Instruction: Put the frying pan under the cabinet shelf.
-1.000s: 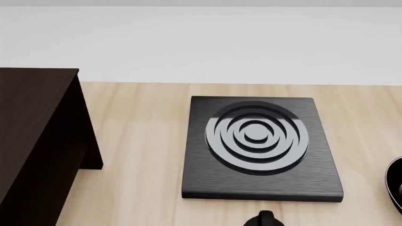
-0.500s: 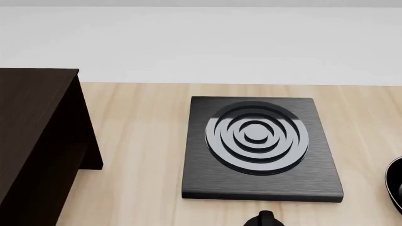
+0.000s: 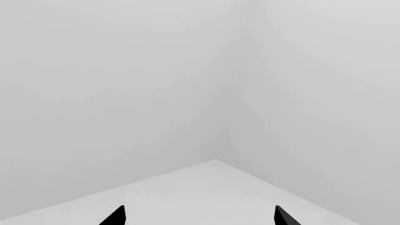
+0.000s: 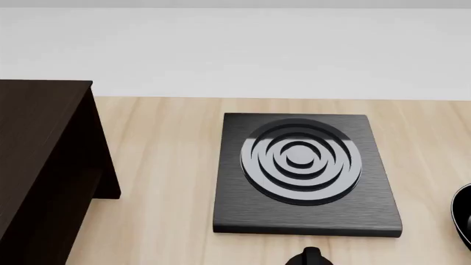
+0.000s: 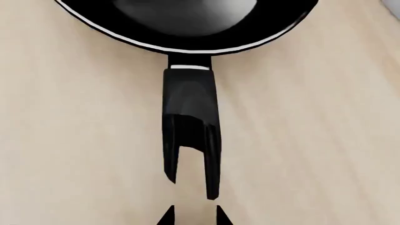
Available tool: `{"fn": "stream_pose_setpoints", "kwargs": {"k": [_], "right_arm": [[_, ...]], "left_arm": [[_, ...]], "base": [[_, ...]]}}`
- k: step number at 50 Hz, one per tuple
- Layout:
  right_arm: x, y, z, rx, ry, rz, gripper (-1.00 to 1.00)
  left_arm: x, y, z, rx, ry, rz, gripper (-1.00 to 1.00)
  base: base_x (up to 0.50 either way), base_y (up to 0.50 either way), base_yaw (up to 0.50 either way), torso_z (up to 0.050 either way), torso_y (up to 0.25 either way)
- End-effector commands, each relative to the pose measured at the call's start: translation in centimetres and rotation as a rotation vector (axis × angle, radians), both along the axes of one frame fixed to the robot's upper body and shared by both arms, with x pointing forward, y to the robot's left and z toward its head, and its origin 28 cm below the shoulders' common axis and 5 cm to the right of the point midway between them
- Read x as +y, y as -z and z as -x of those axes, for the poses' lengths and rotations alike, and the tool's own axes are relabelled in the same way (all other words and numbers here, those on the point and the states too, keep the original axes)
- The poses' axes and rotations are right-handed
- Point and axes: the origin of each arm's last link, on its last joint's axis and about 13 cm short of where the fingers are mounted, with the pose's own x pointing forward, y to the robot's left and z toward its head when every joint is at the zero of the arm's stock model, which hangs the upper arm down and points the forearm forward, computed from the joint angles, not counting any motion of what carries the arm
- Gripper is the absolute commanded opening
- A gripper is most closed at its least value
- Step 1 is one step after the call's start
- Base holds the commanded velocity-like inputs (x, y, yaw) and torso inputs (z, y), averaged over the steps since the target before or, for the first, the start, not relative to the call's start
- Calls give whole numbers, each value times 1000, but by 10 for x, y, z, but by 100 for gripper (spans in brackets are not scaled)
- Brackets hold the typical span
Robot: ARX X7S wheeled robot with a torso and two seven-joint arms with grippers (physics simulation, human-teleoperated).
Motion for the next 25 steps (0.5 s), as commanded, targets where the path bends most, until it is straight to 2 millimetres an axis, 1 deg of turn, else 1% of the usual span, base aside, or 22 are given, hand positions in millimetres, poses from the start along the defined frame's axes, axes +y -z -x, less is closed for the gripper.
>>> {"fn": "stream_pose_setpoints", "kwargs": {"k": [1, 19, 25], "right_arm": [[1, -22, -6, -83, -26, 40, -100], [0, -57, -9, -171, -41, 98, -100], [3, -73, -12, -197, -61, 127, -100]], "left_arm": [[0, 0, 0, 1, 1, -2, 100], [0, 0, -1, 1, 1, -2, 100], [0, 0, -1, 4, 1, -2, 100]], "base": [[0, 0, 0, 0, 0], [0, 0, 0, 0, 1], [0, 0, 0, 0, 0]]}}
